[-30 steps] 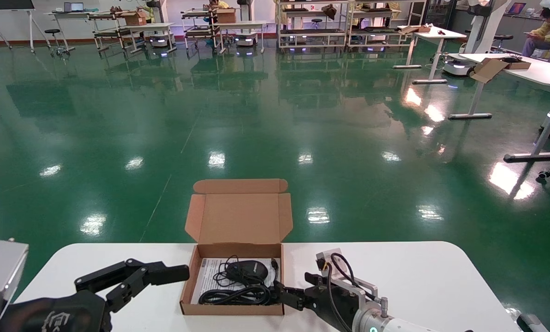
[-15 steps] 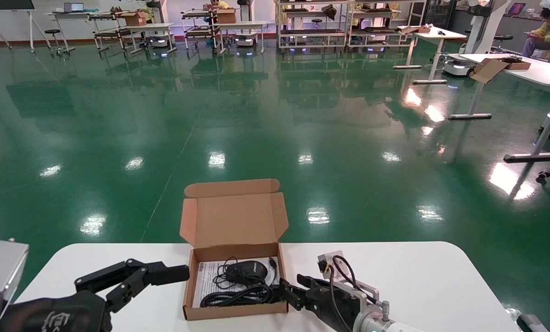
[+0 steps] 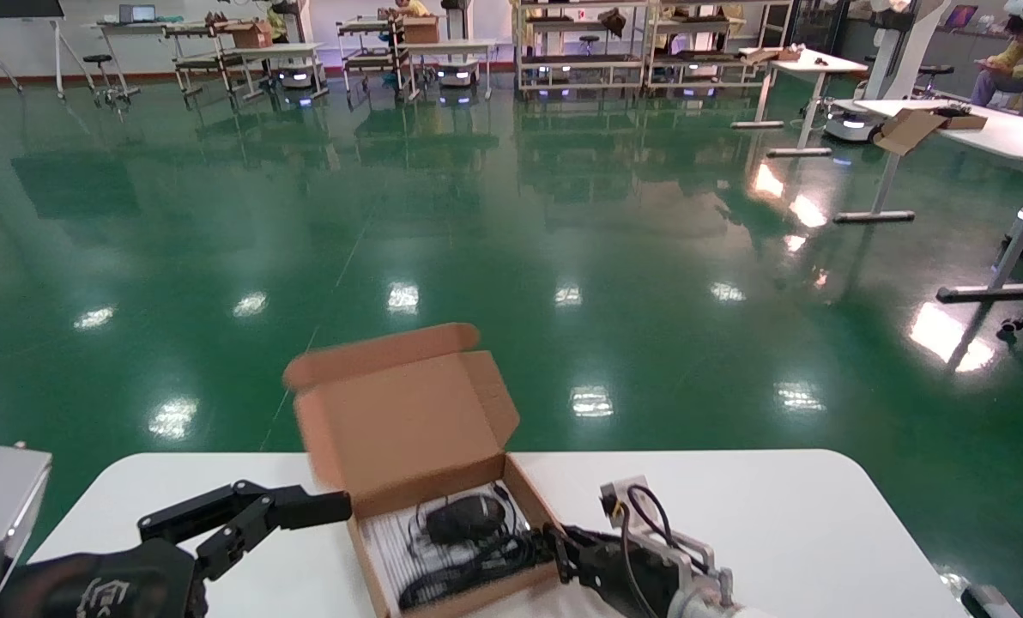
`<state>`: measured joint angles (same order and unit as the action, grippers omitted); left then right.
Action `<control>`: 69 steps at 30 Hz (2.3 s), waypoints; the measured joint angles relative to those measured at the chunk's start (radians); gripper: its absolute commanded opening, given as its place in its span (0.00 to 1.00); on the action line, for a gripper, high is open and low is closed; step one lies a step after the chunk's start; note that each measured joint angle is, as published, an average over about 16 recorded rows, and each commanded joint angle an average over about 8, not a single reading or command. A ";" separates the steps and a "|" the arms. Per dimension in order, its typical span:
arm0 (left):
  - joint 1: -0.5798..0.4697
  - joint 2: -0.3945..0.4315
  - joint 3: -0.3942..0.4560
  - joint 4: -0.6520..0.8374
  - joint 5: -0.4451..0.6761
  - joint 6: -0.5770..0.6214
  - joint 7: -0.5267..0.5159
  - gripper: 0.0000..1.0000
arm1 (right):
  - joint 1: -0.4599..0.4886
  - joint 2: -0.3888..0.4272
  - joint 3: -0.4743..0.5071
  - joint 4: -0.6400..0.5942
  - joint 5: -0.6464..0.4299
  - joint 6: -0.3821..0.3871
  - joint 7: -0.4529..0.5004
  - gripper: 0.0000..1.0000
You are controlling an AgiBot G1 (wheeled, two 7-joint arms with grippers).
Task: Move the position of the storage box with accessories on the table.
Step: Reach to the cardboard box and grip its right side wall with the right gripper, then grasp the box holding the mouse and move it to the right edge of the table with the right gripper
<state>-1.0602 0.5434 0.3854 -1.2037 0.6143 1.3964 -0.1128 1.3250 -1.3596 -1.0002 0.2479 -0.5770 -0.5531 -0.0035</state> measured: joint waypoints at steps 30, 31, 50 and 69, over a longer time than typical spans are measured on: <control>0.000 0.000 0.000 0.000 0.000 0.000 0.000 1.00 | 0.336 0.057 -0.004 -0.136 0.037 -0.034 -0.139 0.00; 0.000 0.000 0.000 0.000 0.000 0.000 0.000 1.00 | 0.360 0.064 -0.005 -0.144 0.034 -0.035 -0.142 0.00; 0.000 0.000 0.000 0.000 0.000 0.000 0.000 1.00 | 0.562 0.259 -0.048 -0.272 -0.038 -0.013 -0.193 0.00; 0.000 0.000 0.000 0.000 0.000 0.000 0.000 1.00 | 0.322 0.404 -0.020 -0.279 -0.002 -0.056 -0.167 0.00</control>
<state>-1.0602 0.5434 0.3854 -1.2037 0.6143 1.3964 -0.1128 1.6474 -0.9552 -1.0202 -0.0306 -0.5789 -0.6091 -0.1709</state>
